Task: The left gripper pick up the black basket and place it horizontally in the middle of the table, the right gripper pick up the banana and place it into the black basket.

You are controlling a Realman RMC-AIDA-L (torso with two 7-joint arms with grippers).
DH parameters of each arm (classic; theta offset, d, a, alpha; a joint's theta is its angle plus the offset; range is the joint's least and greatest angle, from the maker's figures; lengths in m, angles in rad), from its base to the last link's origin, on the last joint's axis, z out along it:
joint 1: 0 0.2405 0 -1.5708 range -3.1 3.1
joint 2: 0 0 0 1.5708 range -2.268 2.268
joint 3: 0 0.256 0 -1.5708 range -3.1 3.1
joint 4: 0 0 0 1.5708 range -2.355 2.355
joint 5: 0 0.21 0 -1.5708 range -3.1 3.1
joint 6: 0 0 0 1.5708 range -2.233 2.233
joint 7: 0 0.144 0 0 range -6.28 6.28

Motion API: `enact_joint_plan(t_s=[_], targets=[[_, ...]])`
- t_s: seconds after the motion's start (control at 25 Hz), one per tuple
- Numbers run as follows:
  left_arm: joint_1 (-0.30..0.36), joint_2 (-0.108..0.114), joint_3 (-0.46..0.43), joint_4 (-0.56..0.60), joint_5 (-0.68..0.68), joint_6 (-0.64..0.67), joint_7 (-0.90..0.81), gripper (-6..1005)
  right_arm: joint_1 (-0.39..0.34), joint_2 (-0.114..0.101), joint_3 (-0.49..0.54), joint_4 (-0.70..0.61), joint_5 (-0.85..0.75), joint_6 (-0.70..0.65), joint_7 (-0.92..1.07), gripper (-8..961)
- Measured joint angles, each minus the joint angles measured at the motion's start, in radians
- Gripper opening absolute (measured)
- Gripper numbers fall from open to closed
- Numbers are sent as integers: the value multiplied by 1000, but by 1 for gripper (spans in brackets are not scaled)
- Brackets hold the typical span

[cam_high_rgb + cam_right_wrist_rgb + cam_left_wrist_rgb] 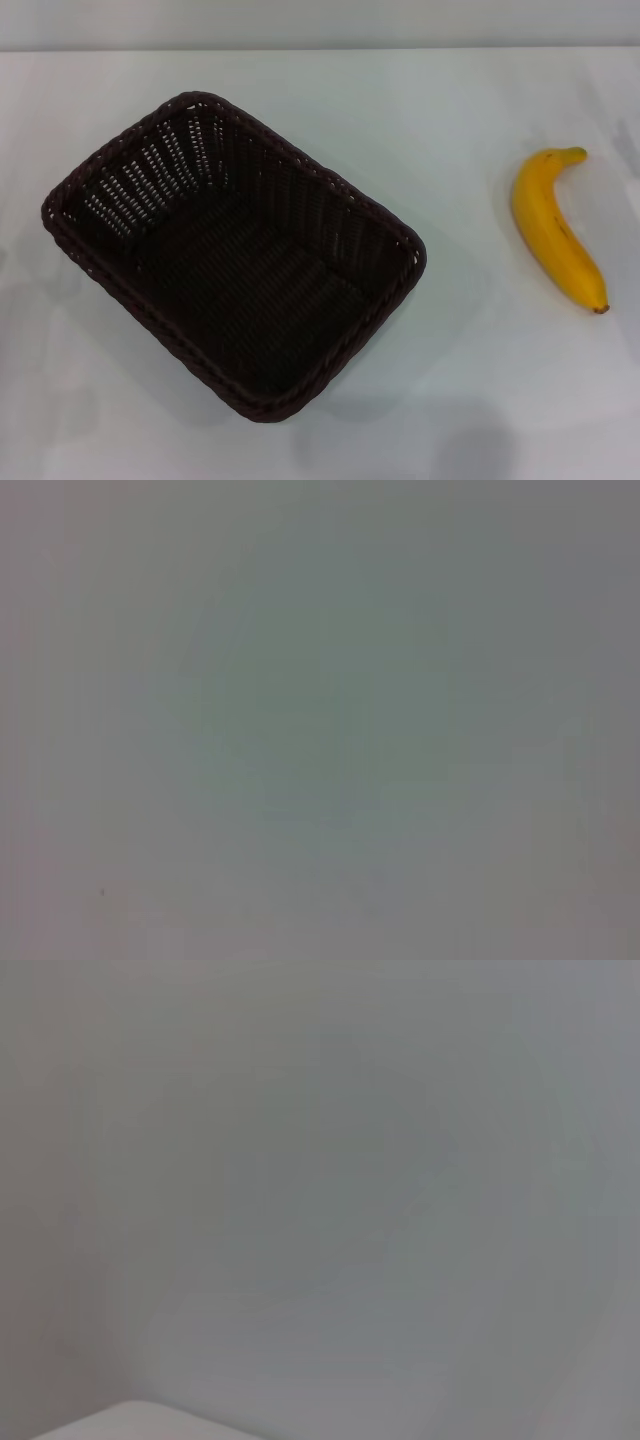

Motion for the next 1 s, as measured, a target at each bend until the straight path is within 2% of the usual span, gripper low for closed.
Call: enact_joint_plan(t_s=[0.72, 0.88, 1.0], targets=[[-13, -2, -12, -11, -28, 7, -33, 891, 0, 1, 5, 23, -1, 7, 11, 849], [-43, 8, -14, 11, -53, 13, -171, 891, 4, 1, 5, 23, -1, 7, 27, 846], [-52, 31, 41, 143, 46, 94, -412, 891, 6, 1, 6, 23, 0, 8, 35, 845]])
